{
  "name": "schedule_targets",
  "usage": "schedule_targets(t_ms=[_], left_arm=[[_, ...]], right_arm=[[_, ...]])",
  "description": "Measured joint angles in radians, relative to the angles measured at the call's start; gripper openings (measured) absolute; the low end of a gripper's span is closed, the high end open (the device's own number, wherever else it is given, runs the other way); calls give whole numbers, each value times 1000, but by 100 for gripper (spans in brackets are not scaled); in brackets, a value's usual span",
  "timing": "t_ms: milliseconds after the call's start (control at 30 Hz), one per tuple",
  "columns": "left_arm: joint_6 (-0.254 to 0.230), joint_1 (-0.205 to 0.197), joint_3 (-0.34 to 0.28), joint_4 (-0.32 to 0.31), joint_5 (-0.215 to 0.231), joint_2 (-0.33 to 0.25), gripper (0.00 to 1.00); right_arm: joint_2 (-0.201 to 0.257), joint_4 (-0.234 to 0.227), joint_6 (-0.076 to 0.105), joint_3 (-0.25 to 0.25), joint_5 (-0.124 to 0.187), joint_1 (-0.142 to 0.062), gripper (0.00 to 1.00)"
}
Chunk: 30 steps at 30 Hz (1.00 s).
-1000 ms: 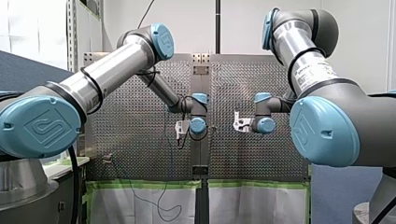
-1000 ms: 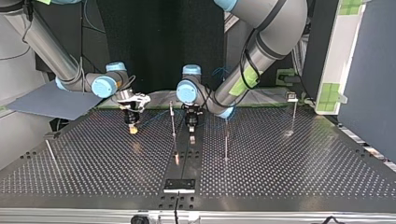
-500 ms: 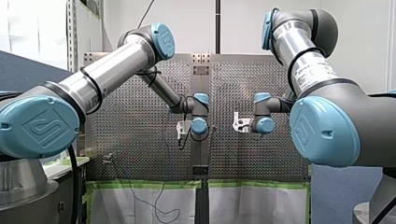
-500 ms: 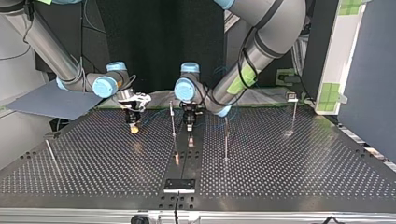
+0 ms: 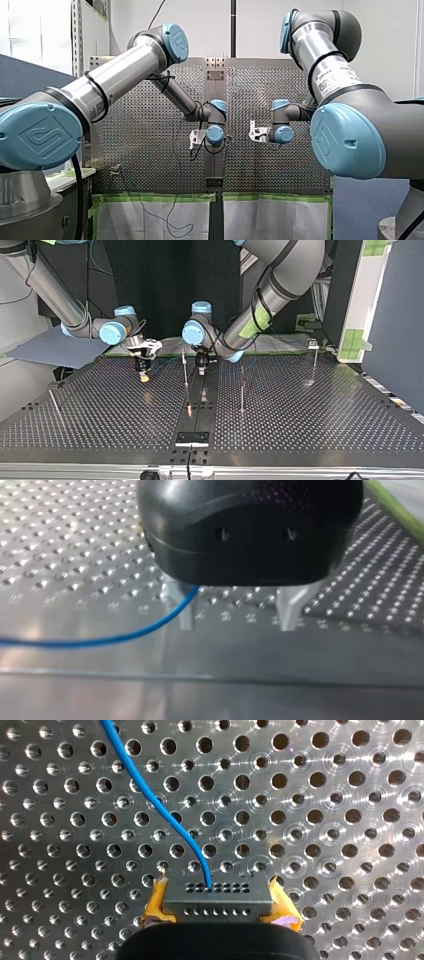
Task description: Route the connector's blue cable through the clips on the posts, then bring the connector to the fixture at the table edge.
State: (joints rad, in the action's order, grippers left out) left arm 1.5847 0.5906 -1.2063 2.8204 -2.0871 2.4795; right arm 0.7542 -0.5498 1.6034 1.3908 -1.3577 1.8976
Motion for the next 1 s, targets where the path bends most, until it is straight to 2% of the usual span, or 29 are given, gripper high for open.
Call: schedule_targets(t_ms=[167, 267, 533, 767, 1000], left_arm=[[-4, 20, -9, 41, -38, -8, 100], [9, 26, -32, 35, -49, -29, 100], [30, 37, -108, -28, -36, -94, 100], [30, 57, -169, -38, -16, -101, 100], [31, 75, -217, -43, -16, -102, 100]], right_arm=[[0, 5, 0, 0, 0, 1, 0], [0, 9, 0, 0, 0, 2, 0], [0, 15, 1, 0, 0, 8, 0], [0, 25, 1, 0, 0, 11, 0], [0, 27, 1, 0, 0, 13, 0]])
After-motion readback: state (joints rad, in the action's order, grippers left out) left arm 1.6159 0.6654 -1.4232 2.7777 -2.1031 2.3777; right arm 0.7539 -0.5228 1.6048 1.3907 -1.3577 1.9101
